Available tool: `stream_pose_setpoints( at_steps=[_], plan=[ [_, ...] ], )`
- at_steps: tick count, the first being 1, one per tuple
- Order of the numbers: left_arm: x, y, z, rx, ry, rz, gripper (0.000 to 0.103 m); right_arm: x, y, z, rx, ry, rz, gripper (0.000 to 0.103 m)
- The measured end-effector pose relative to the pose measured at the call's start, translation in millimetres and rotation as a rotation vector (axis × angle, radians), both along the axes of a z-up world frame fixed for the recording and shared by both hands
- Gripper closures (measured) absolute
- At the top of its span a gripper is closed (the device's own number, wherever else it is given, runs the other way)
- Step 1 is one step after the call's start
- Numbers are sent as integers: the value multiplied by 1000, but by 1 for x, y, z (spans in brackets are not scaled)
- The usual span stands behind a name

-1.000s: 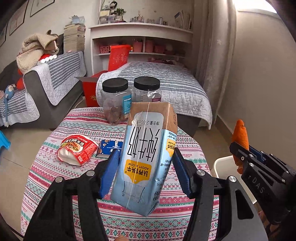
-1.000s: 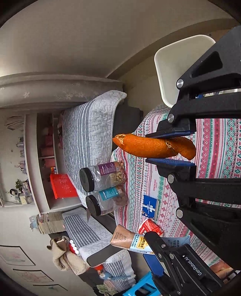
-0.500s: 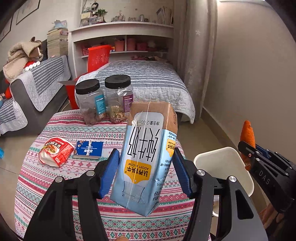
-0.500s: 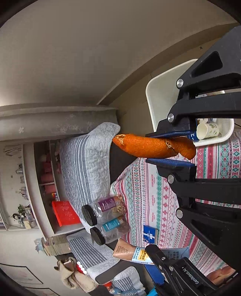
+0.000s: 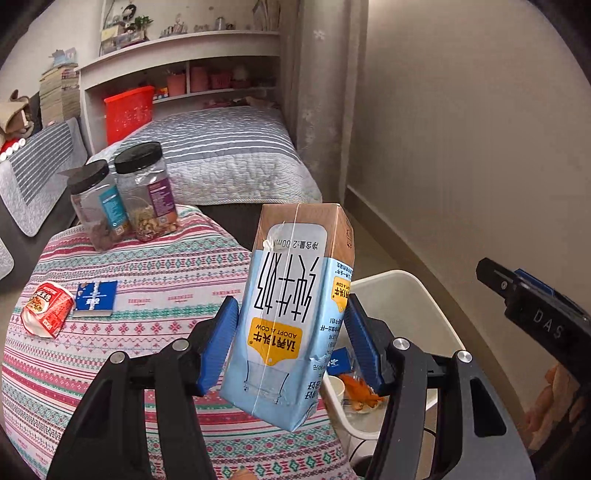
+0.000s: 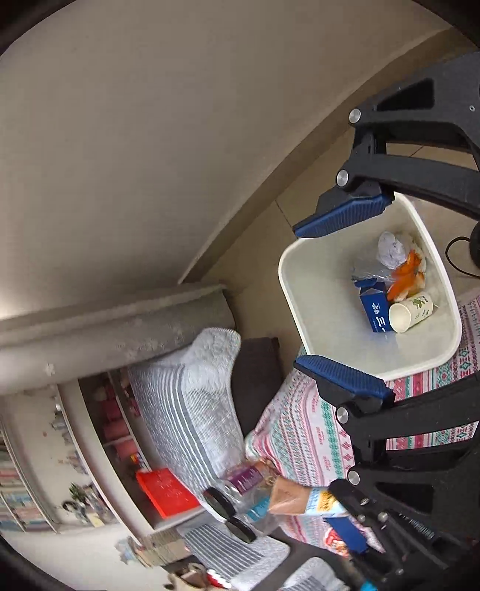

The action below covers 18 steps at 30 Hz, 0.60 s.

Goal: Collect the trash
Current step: 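Carry the sweet potato over the wastebasket and open the right tool, then lower the milk carton into the wastebasket and open the left tool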

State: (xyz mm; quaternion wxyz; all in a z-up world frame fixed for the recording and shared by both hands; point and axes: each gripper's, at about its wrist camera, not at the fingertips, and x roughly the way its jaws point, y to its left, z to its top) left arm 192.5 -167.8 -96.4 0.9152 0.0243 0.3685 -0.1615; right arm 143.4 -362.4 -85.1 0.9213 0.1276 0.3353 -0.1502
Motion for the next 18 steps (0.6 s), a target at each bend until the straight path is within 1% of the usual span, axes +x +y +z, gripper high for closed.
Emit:
stream_pose_setpoints(
  at_steps=[3,6,8,12,14,18],
  plan=[
    [-2,-17,-7,5,17,-30,45,-7,-17,0,20,-3,-52,37],
    [-3,-31,-13,-9,47,-59,45,-15,-29,2,4,-13,-99,34],
    [-3,-39,-17,-17,64,-74,45,-18,-34,2,6,-20,-119,30],
    [-4,-57,-29,-35,109,-119,43,-22,-44,-1,7,-9,-147,27],
    [-4,-61,-33,-28,113,-125,26,-23,-47,-2,5,-2,-155,25],
    [-10,-65,-32,1,93,-135,25,-23,-49,-2,0,-4,-178,17]
  ],
)
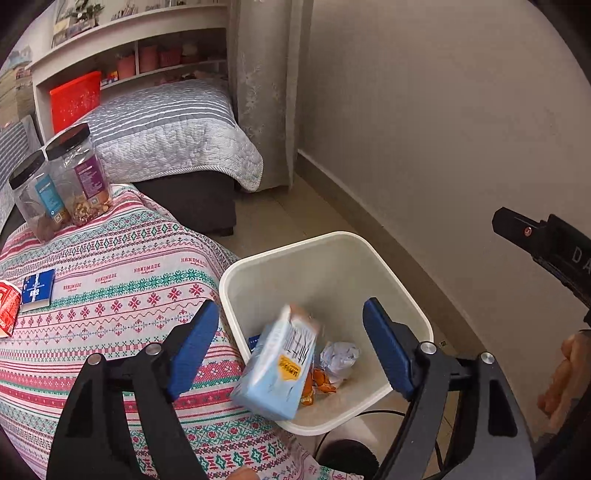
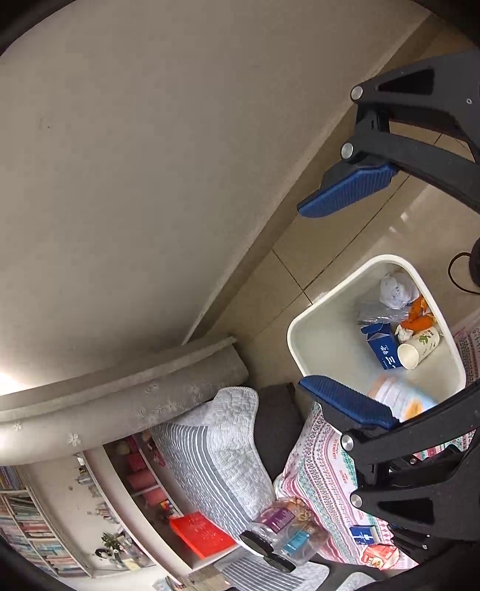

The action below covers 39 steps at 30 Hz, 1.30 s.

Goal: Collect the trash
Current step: 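Lower the milk carton into the wastebasket and open the left tool, then move the left tool back to the table and grasp the red noodle cup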

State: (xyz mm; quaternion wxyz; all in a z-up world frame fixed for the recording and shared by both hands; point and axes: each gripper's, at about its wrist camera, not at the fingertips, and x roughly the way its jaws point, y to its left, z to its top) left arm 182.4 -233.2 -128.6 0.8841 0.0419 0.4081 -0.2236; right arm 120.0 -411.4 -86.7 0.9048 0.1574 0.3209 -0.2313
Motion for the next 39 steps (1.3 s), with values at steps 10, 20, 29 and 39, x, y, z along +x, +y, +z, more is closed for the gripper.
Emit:
stream_pose_setpoints(
  at_steps=[10,20,29,39],
  plan=[
    [6,38,20,30,-50,106,24,5,39,7,-139,-4,38,7],
    [6,86,38,55,-93,217,21,15,82,11,-210,-6,107,7],
    [11,130,43,73,-105,292,21,29,127,13,-222,-4,186,7],
    [19,196,35,101,-76,388,20,53,187,5,-221,25,291,7]
  ],
)
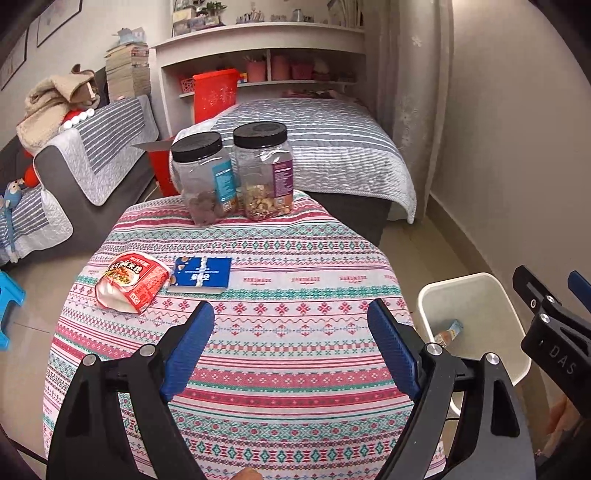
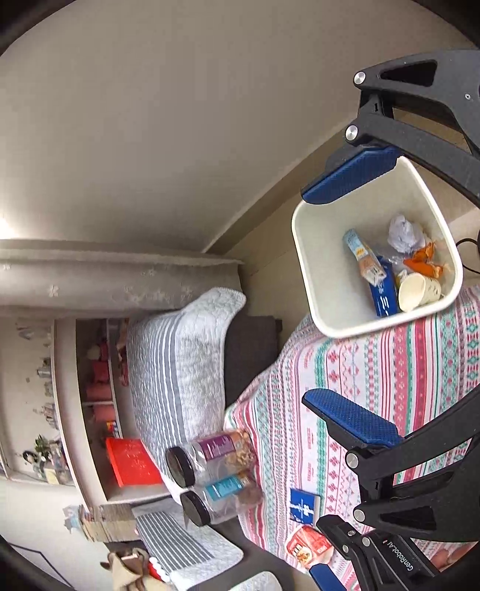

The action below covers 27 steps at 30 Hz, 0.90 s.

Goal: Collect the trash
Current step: 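Move the left tool back to the table and grasp the red noodle cup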

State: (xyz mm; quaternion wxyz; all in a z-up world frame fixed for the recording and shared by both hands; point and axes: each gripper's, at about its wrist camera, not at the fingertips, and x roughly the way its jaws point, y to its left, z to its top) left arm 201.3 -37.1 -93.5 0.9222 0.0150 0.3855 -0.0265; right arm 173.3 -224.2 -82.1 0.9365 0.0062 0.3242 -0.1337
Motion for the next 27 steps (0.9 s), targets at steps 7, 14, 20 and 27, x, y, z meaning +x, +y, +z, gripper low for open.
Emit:
stream_pose_setpoints(
  at_steps=[7,14,20,27],
  plan=[
    [2,53,-8,11,25,82,20,16,53,-10,-9,22,77,7],
    [7,107,-19,30,66,167,15,28,109,-25,-29,64,169,7],
    [29,160,-40,35,150,252,14,38,142,-39,-42,107,233,7],
    [70,212,-67,14,218,383,13,51,156,-53,-33,159,257,7]
  ],
)
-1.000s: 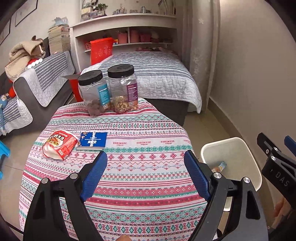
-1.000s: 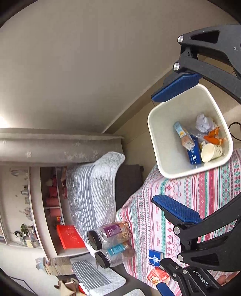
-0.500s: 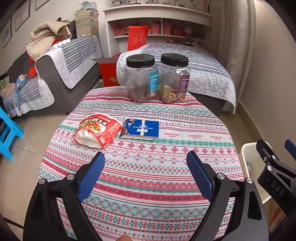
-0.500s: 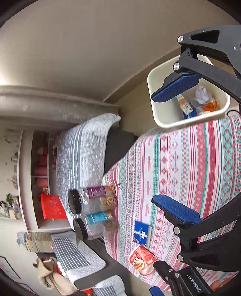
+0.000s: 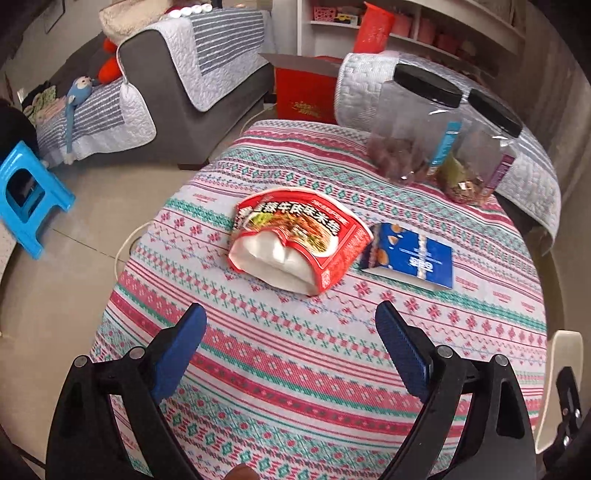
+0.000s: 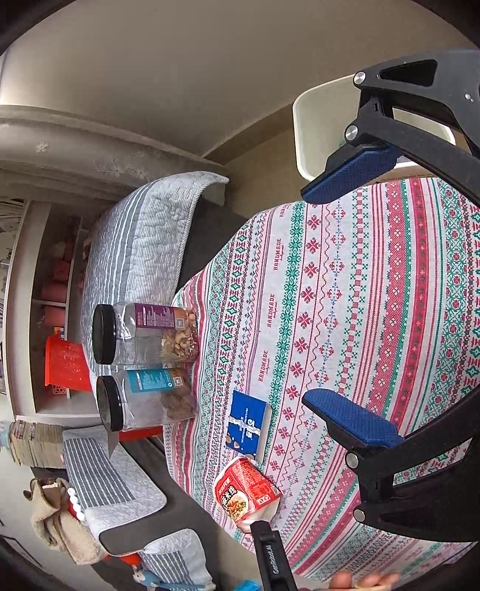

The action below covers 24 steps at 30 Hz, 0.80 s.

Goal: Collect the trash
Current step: 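Move the left tool back to the table and grasp the red noodle cup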

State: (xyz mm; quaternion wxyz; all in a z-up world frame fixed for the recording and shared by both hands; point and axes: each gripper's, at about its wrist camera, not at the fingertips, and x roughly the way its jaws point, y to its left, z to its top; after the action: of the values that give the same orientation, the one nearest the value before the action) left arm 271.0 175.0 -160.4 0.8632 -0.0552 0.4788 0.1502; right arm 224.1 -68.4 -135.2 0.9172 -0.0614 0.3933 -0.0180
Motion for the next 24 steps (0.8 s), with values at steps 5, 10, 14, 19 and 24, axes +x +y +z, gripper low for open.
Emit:
stream_pose_setpoints(
  at_steps=[5,10,14,19,24],
  plan=[
    [31,-6,-22,119,73,-91,10,11,-1,-5,45,46,-1,7],
    [63,-2,-47,203,128,-119,7,19,-2,-9,86,82,4,7],
    [81,5,-67,222,172,-150,5,23,-3,-13,95,105,10,7],
    [76,4,-64,224,130,-197,13,25,-3,-20,95,127,6,7],
    [57,5,-51,199,98,-195,26,23,0,-20,94,128,17,7]
  ],
)
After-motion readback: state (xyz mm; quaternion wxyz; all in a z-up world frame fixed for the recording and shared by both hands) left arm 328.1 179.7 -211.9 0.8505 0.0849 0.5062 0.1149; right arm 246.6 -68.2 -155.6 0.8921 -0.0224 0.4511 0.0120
